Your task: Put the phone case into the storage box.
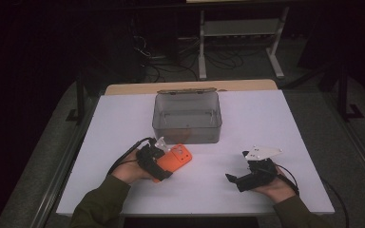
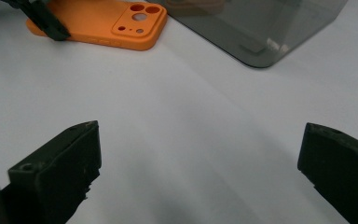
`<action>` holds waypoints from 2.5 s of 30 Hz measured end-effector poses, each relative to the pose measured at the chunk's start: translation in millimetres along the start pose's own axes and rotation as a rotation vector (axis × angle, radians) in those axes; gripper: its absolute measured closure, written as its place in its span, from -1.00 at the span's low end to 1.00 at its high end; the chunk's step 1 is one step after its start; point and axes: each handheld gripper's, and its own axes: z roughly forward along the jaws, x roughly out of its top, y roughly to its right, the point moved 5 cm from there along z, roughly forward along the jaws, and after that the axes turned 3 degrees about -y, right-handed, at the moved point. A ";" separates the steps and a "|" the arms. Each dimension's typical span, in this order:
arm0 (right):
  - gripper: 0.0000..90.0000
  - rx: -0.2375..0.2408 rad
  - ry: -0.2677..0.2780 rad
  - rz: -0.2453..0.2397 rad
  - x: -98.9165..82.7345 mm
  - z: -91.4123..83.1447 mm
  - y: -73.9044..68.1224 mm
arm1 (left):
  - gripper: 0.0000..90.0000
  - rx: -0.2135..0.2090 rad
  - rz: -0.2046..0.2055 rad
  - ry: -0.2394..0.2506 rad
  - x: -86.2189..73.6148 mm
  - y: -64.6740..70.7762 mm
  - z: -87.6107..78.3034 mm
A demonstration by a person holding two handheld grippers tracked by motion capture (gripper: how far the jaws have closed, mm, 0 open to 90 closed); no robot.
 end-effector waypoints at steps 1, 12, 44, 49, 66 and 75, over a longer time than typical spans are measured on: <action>-1.00 0.000 0.001 0.000 0.0 0.0 -0.2 | -0.71 0.000 -0.001 0.002 -0.1 0.1 0.0; -1.00 0.003 0.000 0.000 -0.2 0.1 -0.2 | -0.68 -0.002 -0.005 0.025 -2.1 0.2 -0.2; -1.00 0.005 -0.005 -0.002 -0.4 1.1 0.3 | -0.66 -0.037 0.055 0.051 3.0 3.8 -14.8; -1.00 0.005 -0.001 0.000 -0.1 0.7 0.4 | -0.66 -0.049 0.059 0.069 6.0 5.3 -18.6; -1.00 0.002 -0.002 0.004 -0.2 0.6 1.2 | -0.66 -0.083 0.123 0.141 30.0 10.8 -45.3; -1.00 0.004 -0.001 0.007 -0.3 0.5 1.1 | -0.66 -0.096 0.167 0.155 48.2 12.7 -51.5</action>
